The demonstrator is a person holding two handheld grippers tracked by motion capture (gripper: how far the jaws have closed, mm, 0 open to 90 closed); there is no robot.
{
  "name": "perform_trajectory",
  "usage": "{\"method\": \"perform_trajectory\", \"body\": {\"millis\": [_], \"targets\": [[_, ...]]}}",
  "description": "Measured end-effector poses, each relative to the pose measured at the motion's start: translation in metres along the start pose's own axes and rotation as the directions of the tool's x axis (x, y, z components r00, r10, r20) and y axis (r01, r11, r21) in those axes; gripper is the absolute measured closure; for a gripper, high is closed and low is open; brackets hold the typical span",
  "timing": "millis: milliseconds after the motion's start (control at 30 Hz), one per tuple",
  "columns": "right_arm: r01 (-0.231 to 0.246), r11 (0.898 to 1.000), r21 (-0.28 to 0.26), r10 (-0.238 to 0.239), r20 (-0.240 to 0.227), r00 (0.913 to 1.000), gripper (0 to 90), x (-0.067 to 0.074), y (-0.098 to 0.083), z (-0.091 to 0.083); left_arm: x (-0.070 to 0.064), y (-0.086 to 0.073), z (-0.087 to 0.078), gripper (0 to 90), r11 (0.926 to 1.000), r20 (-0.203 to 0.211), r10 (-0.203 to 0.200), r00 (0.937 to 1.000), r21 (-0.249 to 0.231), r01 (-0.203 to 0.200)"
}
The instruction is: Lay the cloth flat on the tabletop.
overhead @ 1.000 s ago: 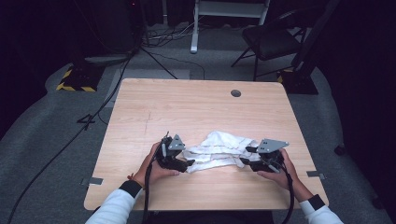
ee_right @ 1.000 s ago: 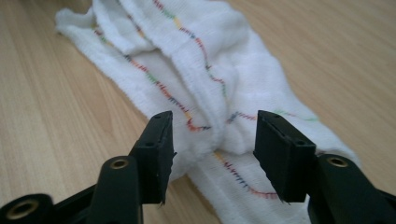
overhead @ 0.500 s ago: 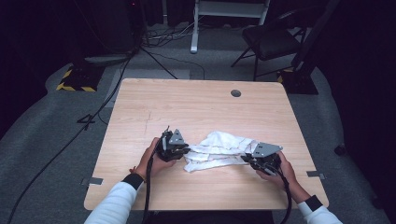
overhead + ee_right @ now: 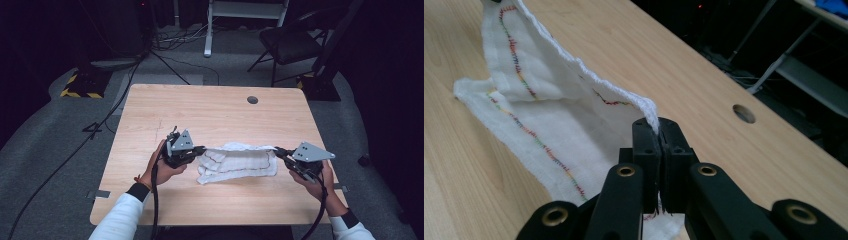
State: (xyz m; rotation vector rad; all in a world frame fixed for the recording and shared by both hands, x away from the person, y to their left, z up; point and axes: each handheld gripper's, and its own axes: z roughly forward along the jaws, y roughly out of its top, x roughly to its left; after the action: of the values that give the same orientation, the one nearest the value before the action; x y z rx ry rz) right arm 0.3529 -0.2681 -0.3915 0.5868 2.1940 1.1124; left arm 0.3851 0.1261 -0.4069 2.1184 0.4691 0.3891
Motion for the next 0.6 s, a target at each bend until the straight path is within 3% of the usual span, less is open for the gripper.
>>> {"method": "perform_trajectory", "body": {"millis": [267, 467, 533, 600], "targets": [[0.020, 0.997, -0.078, -0.020, 0.001, 0.9998, 88.5, -0.001, 0.018, -0.040, -0.018, 0.022, -0.040, 87.7, 0.9954, 0.000, 0.064, 0.9979, -0.071, -0.064], [0.053, 0.992, -0.114, -0.055, -0.020, 0.9983, 88.5, 0.011, 0.030, -0.070, -0.041, 0.033, -0.066, 87.7, 0.9887, 0.014, 0.125, 0.9920, -0.085, -0.124], [0.055, 0.991, -0.119, -0.058, -0.025, 0.9980, 88.5, 0.014, 0.031, -0.075, -0.045, 0.035, -0.071, 87.6, 0.9876, 0.019, 0.129, 0.9915, -0.093, -0.126], [0.065, 0.987, -0.146, -0.070, -0.033, 0.9970, 88.5, 0.020, 0.036, -0.090, -0.055, 0.042, -0.084, 87.6, 0.9814, 0.020, 0.156, 0.9875, -0.115, -0.153]]}}
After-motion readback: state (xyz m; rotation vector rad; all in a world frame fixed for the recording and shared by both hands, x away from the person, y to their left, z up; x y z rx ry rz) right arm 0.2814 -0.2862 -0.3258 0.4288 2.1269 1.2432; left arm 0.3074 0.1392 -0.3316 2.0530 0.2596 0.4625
